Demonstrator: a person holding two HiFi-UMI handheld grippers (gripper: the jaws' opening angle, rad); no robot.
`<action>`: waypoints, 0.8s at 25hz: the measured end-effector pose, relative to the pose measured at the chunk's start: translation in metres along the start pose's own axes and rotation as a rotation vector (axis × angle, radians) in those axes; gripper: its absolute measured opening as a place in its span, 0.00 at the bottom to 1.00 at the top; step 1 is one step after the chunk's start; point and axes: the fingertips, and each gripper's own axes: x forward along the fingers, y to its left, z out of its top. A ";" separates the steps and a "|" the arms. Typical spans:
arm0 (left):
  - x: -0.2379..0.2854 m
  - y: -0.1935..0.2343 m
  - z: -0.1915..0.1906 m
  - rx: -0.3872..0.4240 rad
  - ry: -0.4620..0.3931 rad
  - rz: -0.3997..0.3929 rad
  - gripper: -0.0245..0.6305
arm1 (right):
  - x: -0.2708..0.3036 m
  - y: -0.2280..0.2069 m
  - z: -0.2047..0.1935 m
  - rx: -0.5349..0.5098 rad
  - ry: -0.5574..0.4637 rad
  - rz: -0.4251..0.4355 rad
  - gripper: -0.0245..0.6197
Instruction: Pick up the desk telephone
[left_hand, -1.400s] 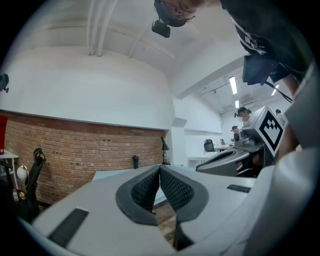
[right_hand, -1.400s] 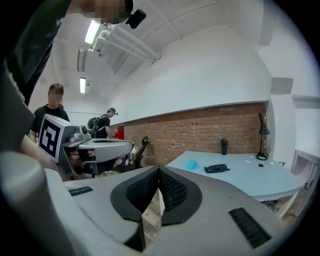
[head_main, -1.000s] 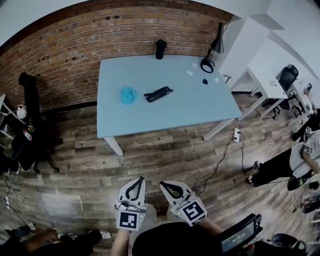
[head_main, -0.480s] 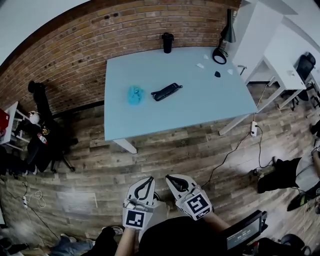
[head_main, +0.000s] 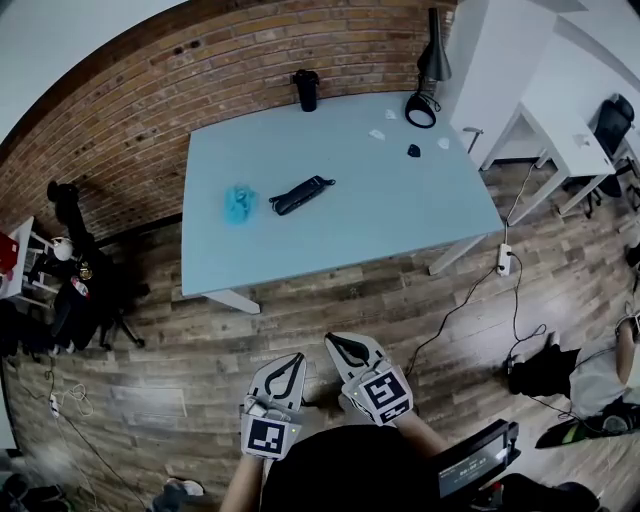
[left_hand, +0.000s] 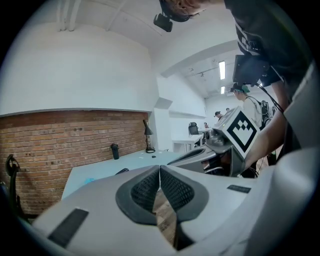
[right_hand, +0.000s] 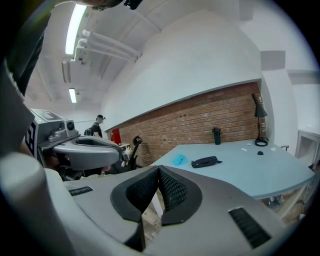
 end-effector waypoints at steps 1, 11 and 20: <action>0.006 -0.003 0.002 -0.003 0.003 0.006 0.06 | -0.004 -0.012 -0.002 0.007 0.008 -0.016 0.05; 0.028 0.025 -0.015 -0.106 0.001 0.106 0.06 | -0.008 -0.076 -0.028 0.027 0.106 -0.084 0.05; 0.059 0.091 -0.009 -0.092 -0.038 0.045 0.06 | 0.048 -0.064 0.005 -0.028 0.111 -0.103 0.05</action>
